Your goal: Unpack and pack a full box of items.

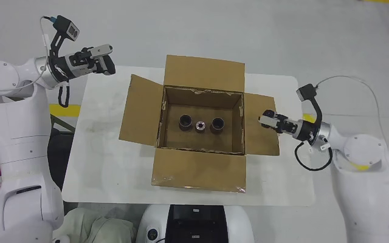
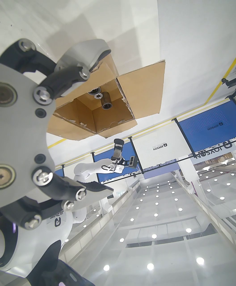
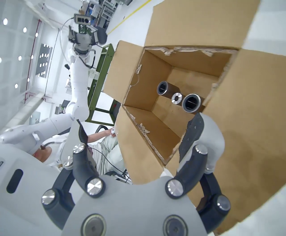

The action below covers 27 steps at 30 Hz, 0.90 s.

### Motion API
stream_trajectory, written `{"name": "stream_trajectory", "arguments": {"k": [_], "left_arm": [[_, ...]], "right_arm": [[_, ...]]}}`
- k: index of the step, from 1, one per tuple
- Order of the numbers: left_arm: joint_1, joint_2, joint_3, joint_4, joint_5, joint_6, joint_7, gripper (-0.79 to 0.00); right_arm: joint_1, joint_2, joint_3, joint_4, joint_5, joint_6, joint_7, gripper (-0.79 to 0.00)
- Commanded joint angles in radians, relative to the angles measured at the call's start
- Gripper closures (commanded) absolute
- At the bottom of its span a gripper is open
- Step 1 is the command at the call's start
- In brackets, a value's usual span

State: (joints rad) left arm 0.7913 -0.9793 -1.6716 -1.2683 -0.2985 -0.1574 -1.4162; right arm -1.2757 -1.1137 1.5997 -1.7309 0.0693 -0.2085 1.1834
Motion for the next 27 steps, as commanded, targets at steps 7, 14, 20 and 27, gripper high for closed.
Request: {"name": "stream_trajectory", "arguments": {"k": [7, 14, 20, 27], "left_arm": [[0.0, 0.0, 0.0, 0.0, 0.0, 0.0, 0.0, -0.785], [0.0, 0.0, 0.0, 0.0, 0.0, 0.0, 0.0, -0.785], [0.0, 0.0, 0.0, 0.0, 0.0, 0.0, 0.0, -0.785], [0.0, 0.0, 0.0, 0.0, 0.0, 0.0, 0.0, -0.785]], "right_arm": [[0.018, 0.012, 0.04, 0.164, 0.14, 0.05, 0.025, -0.785], [0.072, 0.022, 0.077, 0.361, 0.27, 0.064, 0.065, -0.785], [0.098, 0.032, 0.087, 0.465, 0.27, 0.05, 0.044, -0.785], [0.128, 0.034, 0.038, 0.55, 0.238, 0.035, 0.025, -0.785]]}}
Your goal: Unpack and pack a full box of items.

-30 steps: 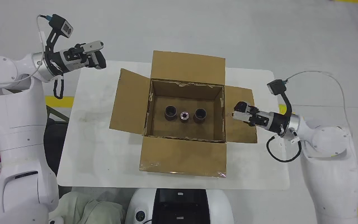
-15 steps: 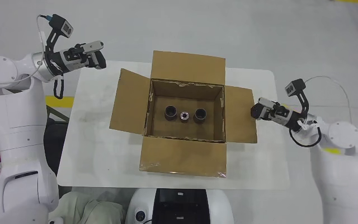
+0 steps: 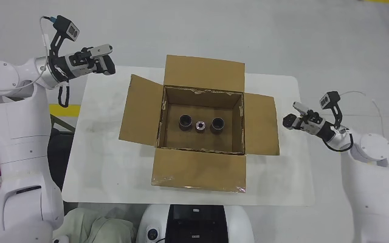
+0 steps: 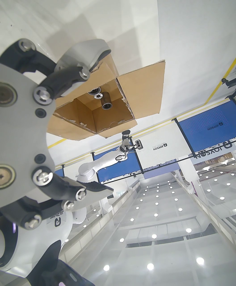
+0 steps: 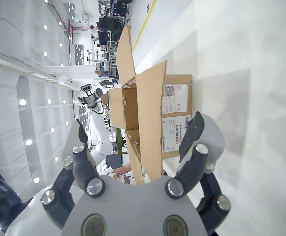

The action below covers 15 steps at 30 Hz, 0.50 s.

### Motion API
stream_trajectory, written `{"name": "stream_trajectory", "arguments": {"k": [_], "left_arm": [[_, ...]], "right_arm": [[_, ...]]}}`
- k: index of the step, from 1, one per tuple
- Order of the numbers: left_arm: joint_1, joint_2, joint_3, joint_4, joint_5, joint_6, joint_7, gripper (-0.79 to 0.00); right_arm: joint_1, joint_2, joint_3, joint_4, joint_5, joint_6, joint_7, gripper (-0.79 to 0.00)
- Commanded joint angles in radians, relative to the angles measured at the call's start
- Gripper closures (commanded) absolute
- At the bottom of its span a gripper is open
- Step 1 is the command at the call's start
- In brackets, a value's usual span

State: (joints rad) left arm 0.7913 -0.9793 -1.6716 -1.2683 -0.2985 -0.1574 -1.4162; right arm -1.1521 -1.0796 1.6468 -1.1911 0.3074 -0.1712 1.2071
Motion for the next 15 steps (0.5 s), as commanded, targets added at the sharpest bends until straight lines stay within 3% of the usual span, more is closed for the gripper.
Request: {"name": "stream_trajectory", "arguments": {"k": [1, 15], "left_arm": [[0.0, 0.0, 0.0, 0.0, 0.0, 0.0, 0.0, -0.785], [0.0, 0.0, 0.0, 0.0, 0.0, 0.0, 0.0, -0.785]], "right_arm": [[0.008, 0.0, -0.018, 0.017, -0.004, -0.004, 0.002, -0.785], [-0.001, -0.005, -0.112, -0.01, 0.063, -0.018, 0.052, -0.785]]}}
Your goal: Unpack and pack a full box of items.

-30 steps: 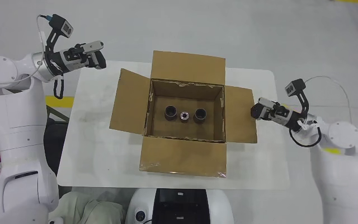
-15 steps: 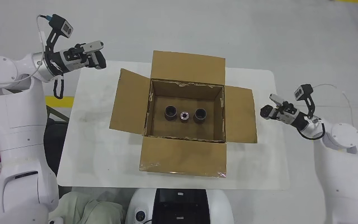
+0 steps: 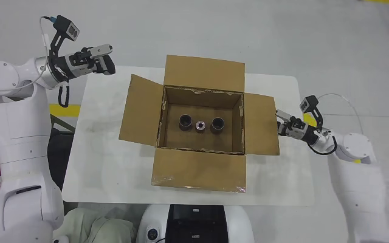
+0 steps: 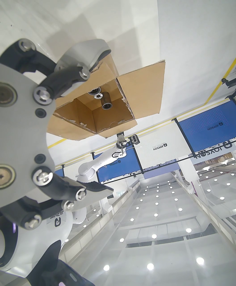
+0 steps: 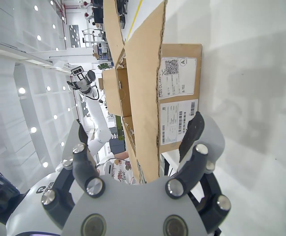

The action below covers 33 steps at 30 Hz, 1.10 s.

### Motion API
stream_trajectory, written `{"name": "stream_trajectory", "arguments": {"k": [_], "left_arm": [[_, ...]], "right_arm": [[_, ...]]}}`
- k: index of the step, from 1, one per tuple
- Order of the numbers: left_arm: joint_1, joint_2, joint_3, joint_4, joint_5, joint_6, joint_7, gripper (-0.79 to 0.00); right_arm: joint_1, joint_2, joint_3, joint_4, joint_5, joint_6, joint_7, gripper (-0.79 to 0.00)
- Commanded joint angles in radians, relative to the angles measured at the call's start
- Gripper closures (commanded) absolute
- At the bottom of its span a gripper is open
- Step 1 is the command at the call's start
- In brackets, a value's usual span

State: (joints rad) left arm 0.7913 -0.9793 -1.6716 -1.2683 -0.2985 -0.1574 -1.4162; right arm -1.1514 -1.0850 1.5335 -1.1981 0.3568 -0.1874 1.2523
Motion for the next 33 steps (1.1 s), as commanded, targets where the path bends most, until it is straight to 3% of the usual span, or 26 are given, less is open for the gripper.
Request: {"name": "stream_trajectory", "arguments": {"k": [1, 17, 24, 33], "left_arm": [[0.0, 0.0, 0.0, 0.0, 0.0, 0.0, 0.0, -0.785], [0.0, 0.0, 0.0, 0.0, 0.0, 0.0, 0.0, -0.785], [0.0, 0.0, 0.0, 0.0, 0.0, 0.0, 0.0, -0.785], [0.0, 0.0, 0.0, 0.0, 0.0, 0.0, 0.0, -0.785]], "right_arm": [[-0.005, 0.002, 0.004, -0.006, 0.025, -0.001, 0.014, -0.785], [-0.066, 0.026, 0.079, -0.183, 0.22, 0.03, 0.138, -0.785], [-0.038, 0.022, 0.037, -0.21, 0.334, 0.049, 0.192, -0.785], [0.001, 0.018, -0.046, -0.289, 0.324, 0.06, 0.188, -0.785]]}}
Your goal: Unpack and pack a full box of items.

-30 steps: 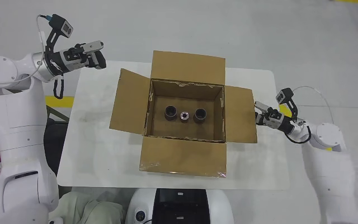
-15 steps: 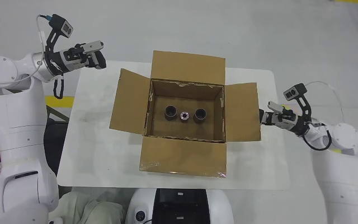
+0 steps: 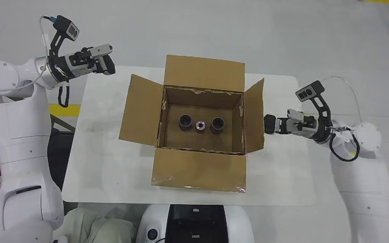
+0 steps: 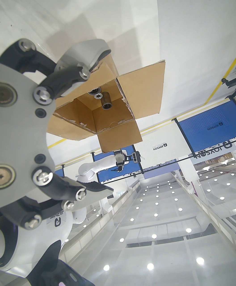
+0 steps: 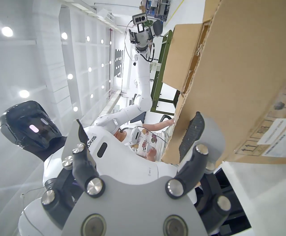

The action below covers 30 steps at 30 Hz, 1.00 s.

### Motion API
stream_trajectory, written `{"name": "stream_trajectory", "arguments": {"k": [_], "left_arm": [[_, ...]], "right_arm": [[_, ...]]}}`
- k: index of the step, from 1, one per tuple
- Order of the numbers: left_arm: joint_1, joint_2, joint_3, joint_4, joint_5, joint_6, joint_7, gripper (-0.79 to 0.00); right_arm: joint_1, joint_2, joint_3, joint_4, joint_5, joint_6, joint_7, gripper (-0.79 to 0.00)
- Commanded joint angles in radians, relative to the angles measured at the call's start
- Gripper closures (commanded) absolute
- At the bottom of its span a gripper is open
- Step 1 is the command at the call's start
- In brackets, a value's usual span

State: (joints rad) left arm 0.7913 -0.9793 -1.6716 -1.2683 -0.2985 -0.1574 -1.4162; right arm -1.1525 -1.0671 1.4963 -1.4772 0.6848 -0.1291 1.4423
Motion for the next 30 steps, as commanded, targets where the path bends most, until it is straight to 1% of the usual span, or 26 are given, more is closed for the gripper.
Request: {"name": "stream_trajectory", "arguments": {"k": [1, 8, 18, 26, 30], "left_arm": [[0.0, 0.0, 0.0, 0.0, 0.0, 0.0, 0.0, -0.785], [0.0, 0.0, 0.0, 0.0, 0.0, 0.0, 0.0, -0.785], [0.0, 0.0, 0.0, 0.0, 0.0, 0.0, 0.0, -0.785], [0.0, 0.0, 0.0, 0.0, 0.0, 0.0, 0.0, -0.785], [0.0, 0.0, 0.0, 0.0, 0.0, 0.0, 0.0, -0.785]], "right_arm": [[0.006, -0.001, -0.021, -0.021, -0.009, 0.004, -0.002, -0.785], [0.032, -0.006, -0.11, -0.073, -0.092, 0.017, -0.051, -0.785], [0.066, -0.01, -0.233, -0.136, -0.297, 0.034, -0.135, -0.785], [0.071, -0.01, -0.294, -0.167, -0.431, 0.051, -0.197, -0.785], [0.07, -0.009, -0.313, -0.174, -0.456, 0.059, -0.21, -0.785]]}}
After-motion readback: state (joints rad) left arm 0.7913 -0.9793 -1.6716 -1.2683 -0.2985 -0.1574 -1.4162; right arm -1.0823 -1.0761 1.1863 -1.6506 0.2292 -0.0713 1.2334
